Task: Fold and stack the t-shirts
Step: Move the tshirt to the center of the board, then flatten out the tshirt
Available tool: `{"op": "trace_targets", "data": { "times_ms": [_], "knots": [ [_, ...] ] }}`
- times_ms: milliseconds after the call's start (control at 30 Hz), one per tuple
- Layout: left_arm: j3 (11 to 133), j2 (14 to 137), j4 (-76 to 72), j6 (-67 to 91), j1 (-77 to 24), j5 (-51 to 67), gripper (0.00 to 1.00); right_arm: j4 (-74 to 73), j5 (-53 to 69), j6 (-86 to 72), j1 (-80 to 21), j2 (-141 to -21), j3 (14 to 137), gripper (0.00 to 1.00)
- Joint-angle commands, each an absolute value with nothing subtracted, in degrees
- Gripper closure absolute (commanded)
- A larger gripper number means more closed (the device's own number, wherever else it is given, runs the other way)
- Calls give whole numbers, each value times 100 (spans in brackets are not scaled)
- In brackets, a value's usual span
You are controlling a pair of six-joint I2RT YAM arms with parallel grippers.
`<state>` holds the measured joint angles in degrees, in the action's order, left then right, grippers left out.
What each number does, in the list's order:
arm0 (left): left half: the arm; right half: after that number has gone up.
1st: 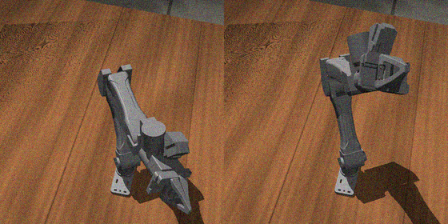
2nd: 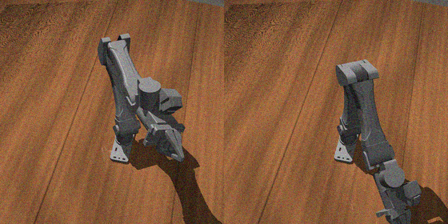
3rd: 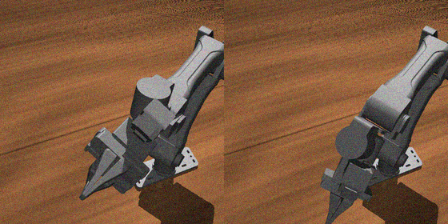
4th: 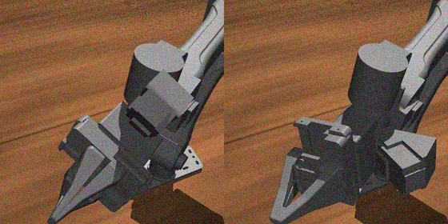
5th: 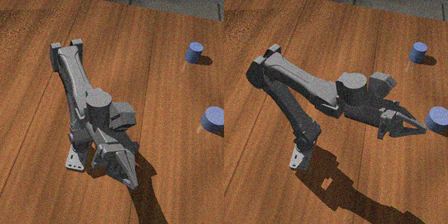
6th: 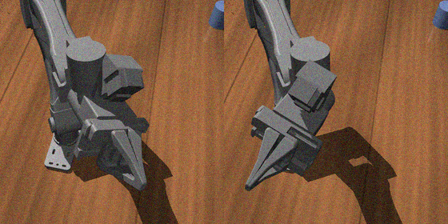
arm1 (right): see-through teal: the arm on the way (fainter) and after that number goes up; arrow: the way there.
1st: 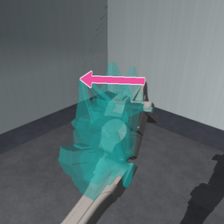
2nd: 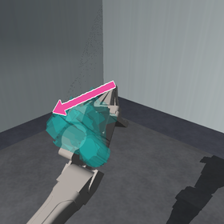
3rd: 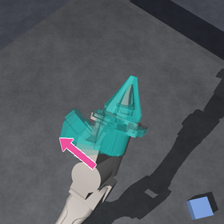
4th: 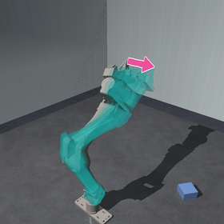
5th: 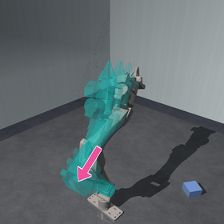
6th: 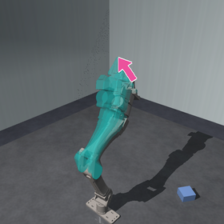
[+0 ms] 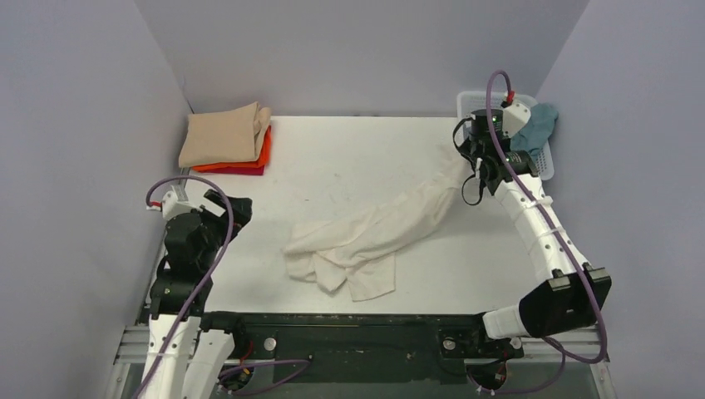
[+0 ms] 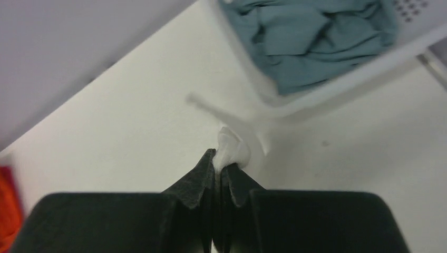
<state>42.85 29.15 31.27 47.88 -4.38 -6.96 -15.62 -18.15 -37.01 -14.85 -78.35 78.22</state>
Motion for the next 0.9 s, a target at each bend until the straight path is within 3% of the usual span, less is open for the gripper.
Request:
{"op": "trace_targets", "data": {
  "times_ms": [0,100,167,200,233,300,500,667,800,867],
  "knots": [
    [4132,3451,2665,4866,-417,-110,2,-2033,-2584,-3185,-949,-8385,8029,100],
    [4088,3777,2607,4839,-422,80,2,-2296,-2528,-2859,-881,-8995,8613,100],
    [4043,3989,2592,4816,-430,300,2,-2493,-2485,-2766,-878,-9216,8931,88],
    [4021,4104,2571,4812,-435,422,2,-2583,-2515,-2768,-883,-9267,9060,77],
    [3969,4153,2542,4793,-458,488,2,-2628,-2554,-2759,-906,-9265,9096,39],
    [3891,4301,2429,4764,-531,672,2,-2771,-3012,-2737,-1024,-9130,9117,10],
    [3672,4826,2119,4588,-1314,757,2,-3476,-4348,-3069,-2066,-7840,8267,4],
    [3539,5727,1553,4665,-2056,567,2,-3197,-3299,-4237,-3093,-6096,5689,4],
    [3653,6608,1139,4543,-2455,459,0,-2846,-2465,-4881,-3721,-5583,4226,4],
    [3751,7101,901,4536,-2560,456,6,-2650,-2393,-5091,-3987,-5562,3793,5]
  ]
}}
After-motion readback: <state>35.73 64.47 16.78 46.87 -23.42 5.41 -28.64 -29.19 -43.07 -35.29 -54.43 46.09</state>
